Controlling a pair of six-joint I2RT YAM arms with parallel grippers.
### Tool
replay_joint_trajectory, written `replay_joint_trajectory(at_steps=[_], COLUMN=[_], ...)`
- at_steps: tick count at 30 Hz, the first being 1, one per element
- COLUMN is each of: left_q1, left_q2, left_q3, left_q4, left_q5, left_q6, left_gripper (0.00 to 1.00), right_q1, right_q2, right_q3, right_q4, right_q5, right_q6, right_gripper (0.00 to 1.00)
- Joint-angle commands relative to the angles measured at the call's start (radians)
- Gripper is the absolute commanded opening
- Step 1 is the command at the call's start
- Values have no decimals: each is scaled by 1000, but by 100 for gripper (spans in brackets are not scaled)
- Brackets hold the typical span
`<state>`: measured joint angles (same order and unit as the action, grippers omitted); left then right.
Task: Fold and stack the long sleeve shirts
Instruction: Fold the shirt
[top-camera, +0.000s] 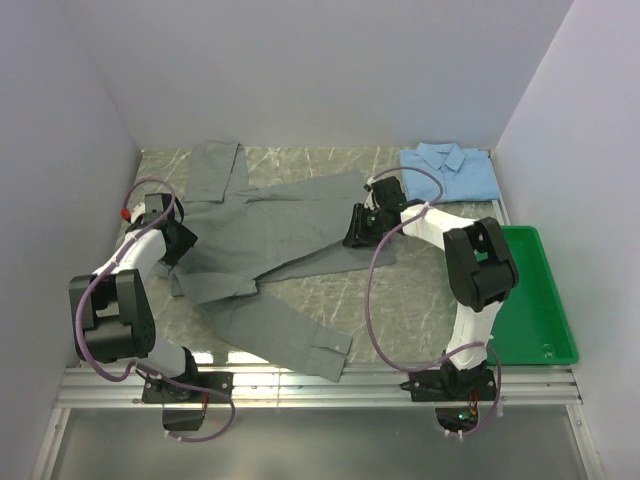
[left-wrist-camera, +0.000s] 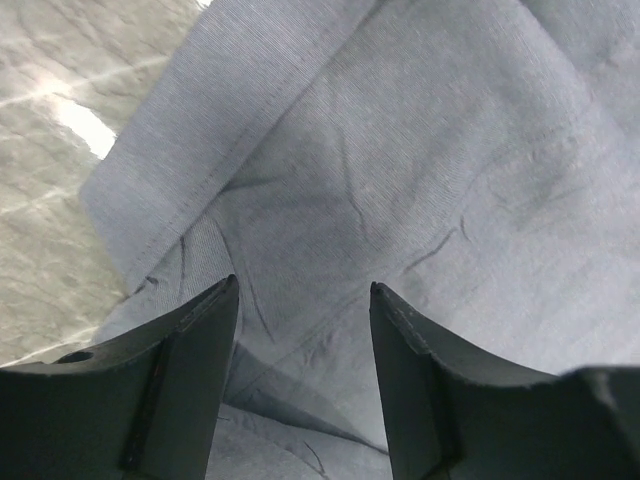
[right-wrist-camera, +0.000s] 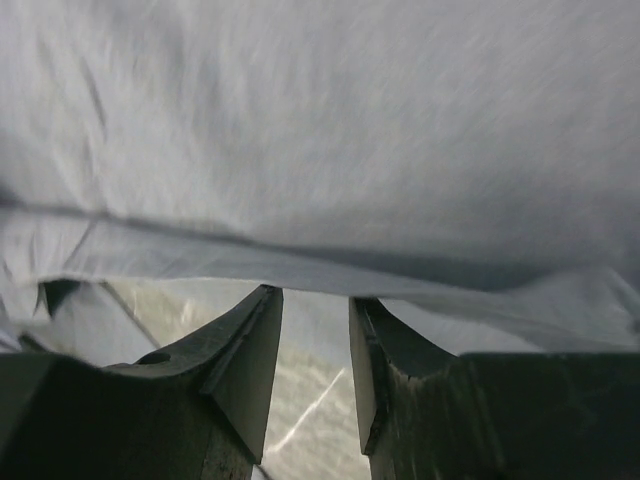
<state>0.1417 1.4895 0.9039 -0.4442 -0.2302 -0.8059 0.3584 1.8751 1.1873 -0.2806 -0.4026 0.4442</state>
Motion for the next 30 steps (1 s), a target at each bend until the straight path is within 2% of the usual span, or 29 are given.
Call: replay_joint_trajectory(at_steps=[1, 3, 4, 7, 9, 12, 14, 19, 23, 30], left_q1=[2, 4, 4, 4, 2, 4, 2, 4, 4, 4], left_q2=[-29, -47, -55, -92, -124, -164, -198, -268, -380, -554], left_q3=[38, 55, 72, 107, 127, 159, 168, 116, 20, -151], left_q4=[1, -19, -39, -82, -103, -136, -146, -140, -99, -30], left_q5=[55, 78, 81, 78, 60, 39, 16, 11, 48, 40], left_q6=[-1, -10, -10, -4, 7, 17, 31, 69, 99, 137], left_gripper=[62, 65, 74, 86, 89, 91, 92, 96, 99, 99], right_q1=[-12, -10, -12, -3, 20, 71, 149, 358, 538, 743], right_q2=[48, 52, 48, -3, -48, -163, -241, -330, -320, -173], right_q3=[54, 51, 52, 41, 23, -17, -41, -78, -94, -34], right_q4=[18, 35, 35, 44, 41, 35, 20, -89, -170, -244], right_q5=[64, 90, 97, 134, 166, 218, 238, 249, 288, 285], right_q6=[36, 42, 42, 16, -30, -136, -228, -462, -581, -668], right_gripper=[40, 41, 41, 44, 47, 52, 57, 57, 54, 51])
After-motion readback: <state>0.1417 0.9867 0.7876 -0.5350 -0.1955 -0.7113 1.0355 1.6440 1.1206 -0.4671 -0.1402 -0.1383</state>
